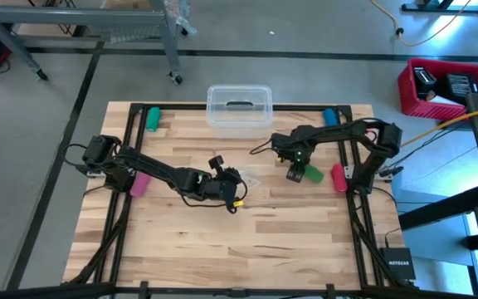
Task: Roll bandage
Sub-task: Put the rolled green bandage into the transparent zip bag
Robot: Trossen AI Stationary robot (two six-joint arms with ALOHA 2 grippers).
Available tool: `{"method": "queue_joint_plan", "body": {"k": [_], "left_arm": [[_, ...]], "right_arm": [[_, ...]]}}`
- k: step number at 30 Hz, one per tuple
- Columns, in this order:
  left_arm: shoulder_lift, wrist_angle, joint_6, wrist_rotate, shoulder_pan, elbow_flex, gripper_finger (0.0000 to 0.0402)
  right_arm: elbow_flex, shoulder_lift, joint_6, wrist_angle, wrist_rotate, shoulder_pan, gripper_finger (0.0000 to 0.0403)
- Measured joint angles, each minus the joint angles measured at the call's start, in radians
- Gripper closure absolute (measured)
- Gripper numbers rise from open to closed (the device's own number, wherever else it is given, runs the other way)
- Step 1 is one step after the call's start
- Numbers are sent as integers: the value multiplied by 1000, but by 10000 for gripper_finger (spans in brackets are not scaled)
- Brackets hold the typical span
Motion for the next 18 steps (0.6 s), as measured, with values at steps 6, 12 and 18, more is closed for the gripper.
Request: {"method": "queue_joint_plan", "body": {"k": [6,12,18], "left_arm": [[0,0,0,0,0,0,399],[0,7,-7,30,0,0,399],[0,4,-14,55,0,3,399]], "right_arm": [[0,-92,-28,-19,9,0,306],[0,-289,-23,-6,-88,18,313],[-8,-535,-1,164,-151,149,310]]}}
